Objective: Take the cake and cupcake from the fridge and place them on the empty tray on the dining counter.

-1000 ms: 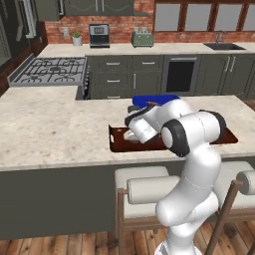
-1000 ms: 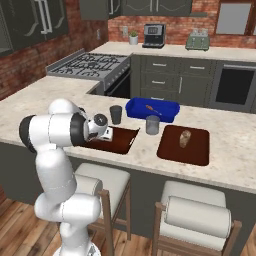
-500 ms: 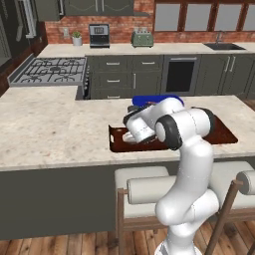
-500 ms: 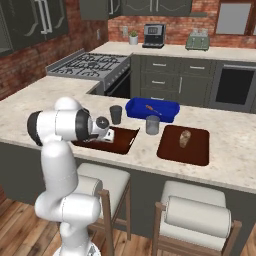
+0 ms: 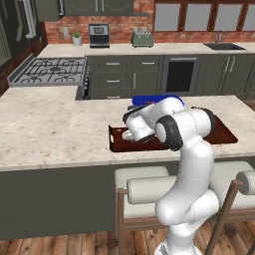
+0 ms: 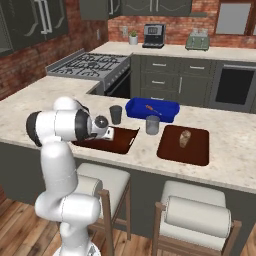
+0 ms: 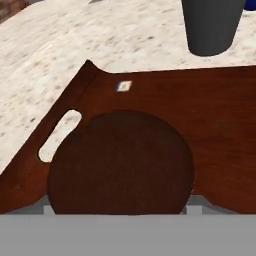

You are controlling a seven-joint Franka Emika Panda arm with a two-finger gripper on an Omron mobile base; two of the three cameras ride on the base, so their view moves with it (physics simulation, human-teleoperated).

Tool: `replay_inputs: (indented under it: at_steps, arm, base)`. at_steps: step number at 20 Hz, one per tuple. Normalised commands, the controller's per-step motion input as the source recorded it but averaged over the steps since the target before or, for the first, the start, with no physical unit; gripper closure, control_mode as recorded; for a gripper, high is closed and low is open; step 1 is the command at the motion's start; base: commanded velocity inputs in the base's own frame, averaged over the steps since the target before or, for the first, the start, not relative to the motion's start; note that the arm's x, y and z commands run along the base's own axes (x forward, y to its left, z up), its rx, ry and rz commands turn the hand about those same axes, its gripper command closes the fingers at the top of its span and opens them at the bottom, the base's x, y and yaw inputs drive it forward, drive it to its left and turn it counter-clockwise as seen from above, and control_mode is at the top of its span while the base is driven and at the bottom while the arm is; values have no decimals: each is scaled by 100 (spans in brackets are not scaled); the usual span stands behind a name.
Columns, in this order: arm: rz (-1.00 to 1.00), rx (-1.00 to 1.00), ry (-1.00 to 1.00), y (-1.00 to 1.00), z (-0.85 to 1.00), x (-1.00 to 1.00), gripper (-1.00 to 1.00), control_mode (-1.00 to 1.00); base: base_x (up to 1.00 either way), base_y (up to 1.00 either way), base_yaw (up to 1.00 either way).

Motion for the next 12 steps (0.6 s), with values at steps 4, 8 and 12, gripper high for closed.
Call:
replay_inputs:
  at_steps: [4,8,12]
  arm:
    - [-1,0,-13,-10,96,-24,-100,-100]
    - [-7,0,-2,-28,100,-23,-100,-100]
    - [-2,-9,0,-1,26,4,-100,-100]
  base:
    - [0,0,0]
    - [0,0,0]
    - [0,0,0]
